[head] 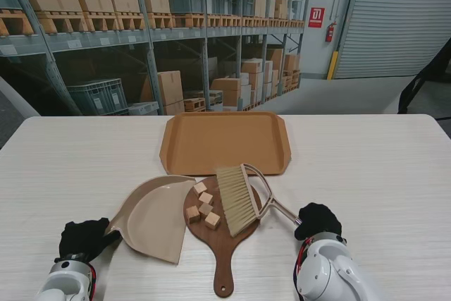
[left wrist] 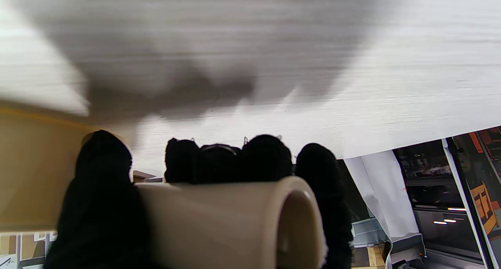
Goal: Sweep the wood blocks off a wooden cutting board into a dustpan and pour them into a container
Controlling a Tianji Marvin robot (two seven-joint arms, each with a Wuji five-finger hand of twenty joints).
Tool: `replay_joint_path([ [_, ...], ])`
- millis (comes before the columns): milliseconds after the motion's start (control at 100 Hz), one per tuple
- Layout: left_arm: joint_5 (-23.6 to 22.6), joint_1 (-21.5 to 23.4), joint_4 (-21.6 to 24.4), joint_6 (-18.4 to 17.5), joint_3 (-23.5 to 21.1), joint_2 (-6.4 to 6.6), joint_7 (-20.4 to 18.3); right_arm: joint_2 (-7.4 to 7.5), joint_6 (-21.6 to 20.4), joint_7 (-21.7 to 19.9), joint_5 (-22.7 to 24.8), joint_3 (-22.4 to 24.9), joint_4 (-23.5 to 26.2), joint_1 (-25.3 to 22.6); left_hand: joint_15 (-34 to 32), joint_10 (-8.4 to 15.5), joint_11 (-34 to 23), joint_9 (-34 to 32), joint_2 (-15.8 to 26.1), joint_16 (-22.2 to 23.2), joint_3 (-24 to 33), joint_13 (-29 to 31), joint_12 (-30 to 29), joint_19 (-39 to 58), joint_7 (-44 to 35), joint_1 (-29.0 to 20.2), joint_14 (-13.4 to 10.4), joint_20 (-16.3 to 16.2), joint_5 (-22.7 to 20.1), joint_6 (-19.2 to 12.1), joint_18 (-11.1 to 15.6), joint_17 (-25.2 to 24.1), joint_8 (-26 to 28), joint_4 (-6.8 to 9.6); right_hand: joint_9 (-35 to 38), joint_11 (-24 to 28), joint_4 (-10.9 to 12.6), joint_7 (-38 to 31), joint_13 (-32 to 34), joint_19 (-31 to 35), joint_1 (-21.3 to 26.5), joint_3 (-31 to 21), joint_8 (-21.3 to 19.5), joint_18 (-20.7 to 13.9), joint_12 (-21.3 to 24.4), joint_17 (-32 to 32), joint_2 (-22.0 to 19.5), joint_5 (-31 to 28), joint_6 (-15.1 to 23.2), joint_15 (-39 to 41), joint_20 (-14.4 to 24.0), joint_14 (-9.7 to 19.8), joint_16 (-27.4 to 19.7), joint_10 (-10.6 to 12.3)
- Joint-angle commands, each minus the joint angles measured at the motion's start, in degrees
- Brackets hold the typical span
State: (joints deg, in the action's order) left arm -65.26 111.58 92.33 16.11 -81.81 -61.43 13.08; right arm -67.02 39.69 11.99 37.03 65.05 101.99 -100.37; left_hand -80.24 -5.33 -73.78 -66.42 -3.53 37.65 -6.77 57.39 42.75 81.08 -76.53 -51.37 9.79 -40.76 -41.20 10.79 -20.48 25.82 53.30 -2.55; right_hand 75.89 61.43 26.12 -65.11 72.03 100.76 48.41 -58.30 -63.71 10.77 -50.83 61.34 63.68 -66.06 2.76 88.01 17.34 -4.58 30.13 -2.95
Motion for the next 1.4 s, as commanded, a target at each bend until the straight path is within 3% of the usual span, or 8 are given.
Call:
replay_joint_path([
  [0, -0.24, 1.32, -0.93, -0.36, 0.41, -0.15, -1.73, 0.0, 0.32, -1.17, -0.31, -0.43, 0.84, -0.76, -0.57, 7.62, -6.3, -3.81, 8.05, -0.1, 5.93, 3.09, 2.19, 2.03, -1.19, -8.15, -7.45, -1.49, -4.22, 1.87, -0.37, -0.31, -0.71, 2.49, 5.96, 0.87, 1.71, -8.47, 1.94, 13.68, 7.87, -31.65, 0.52, -10.51, -0.17, 3.41, -2.39, -9.99, 10.19, 6.9, 0.83, 5.19, 1.82, -3.23],
  [610, 0.09, 1.31, -0.91, -0.91, 0.43, -0.13, -2.01, 0.17, 0.32, -3.96, -4.08, -5.26, 0.8, 0.97, -0.56, 7.62, -6.25, -3.8, 8.05, -0.1, 5.94, 3.08, 2.23, 1.99, -1.38, -8.1, -7.45, -1.48, -4.18, 1.88, -0.38, -0.36, -1.14, 2.49, 5.9, 0.96, 1.99, -8.45, 1.93, 13.84, 7.57, -31.65, 0.52, -10.48, 0.01, 3.46, -3.07, -9.98, 10.2, 6.65, 0.64, 5.29, 1.7, -3.17],
  [1390, 0.33, 1.32, -0.97, -0.75, 0.26, -0.2, -1.81, 1.77, -9.25, -9.64, -6.25, -10.94, -0.95, 4.33, -0.43, 7.64, -6.21, -3.78, 8.01, -0.13, 5.97, 3.02, 2.24, 1.92, -1.45, -8.17, -7.48, -1.45, -4.17, 1.88, -0.27, -0.47, -1.31, 2.49, 6.11, 0.8, 2.54, -8.37, 1.95, 13.59, 7.12, -31.65, 0.23, -10.64, 0.18, 3.45, -4.02, -9.95, 10.72, 6.63, 0.55, 5.72, 2.08, -2.66],
])
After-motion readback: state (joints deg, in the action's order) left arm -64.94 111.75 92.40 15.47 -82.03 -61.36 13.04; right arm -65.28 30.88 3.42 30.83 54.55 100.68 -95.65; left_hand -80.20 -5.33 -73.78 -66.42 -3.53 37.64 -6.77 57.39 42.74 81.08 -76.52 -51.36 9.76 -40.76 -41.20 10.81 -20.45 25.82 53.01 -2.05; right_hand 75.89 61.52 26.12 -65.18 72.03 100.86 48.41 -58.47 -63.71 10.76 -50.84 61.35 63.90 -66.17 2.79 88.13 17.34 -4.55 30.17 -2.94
